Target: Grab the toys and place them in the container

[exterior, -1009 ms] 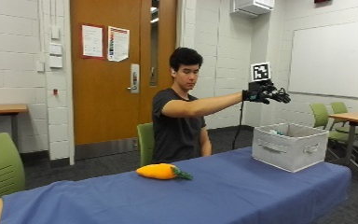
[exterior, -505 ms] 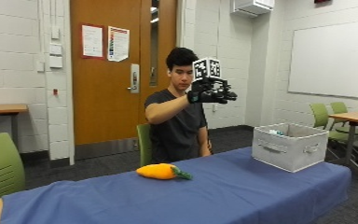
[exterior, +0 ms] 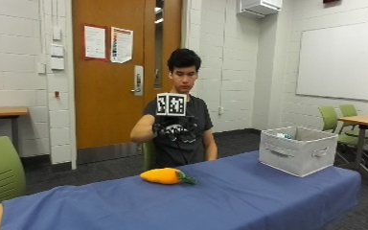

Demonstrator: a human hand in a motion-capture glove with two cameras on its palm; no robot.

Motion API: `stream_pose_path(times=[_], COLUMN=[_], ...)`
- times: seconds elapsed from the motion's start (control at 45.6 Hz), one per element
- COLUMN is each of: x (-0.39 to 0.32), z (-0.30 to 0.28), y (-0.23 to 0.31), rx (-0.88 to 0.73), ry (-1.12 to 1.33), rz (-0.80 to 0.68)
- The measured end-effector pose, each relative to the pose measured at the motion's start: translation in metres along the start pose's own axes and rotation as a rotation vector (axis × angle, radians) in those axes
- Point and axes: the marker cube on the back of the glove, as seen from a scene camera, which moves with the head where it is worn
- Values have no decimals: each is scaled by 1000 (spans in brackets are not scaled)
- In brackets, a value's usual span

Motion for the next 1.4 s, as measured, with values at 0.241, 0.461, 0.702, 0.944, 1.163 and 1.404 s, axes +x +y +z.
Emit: stream_pose_path(times=[0.241, 0.461, 0.702, 0.944, 1.163, 1.404], x=[25, 33, 35, 32, 27, 27], z=[67, 119, 166, 162, 151, 125], y=[10, 25, 41, 48, 50, 36], rx=[-106, -168, -251, -191, -71, -57], ry=[-6, -30, -94, -176, -193, -197], rz=[12, 42, 61, 83, 67, 24])
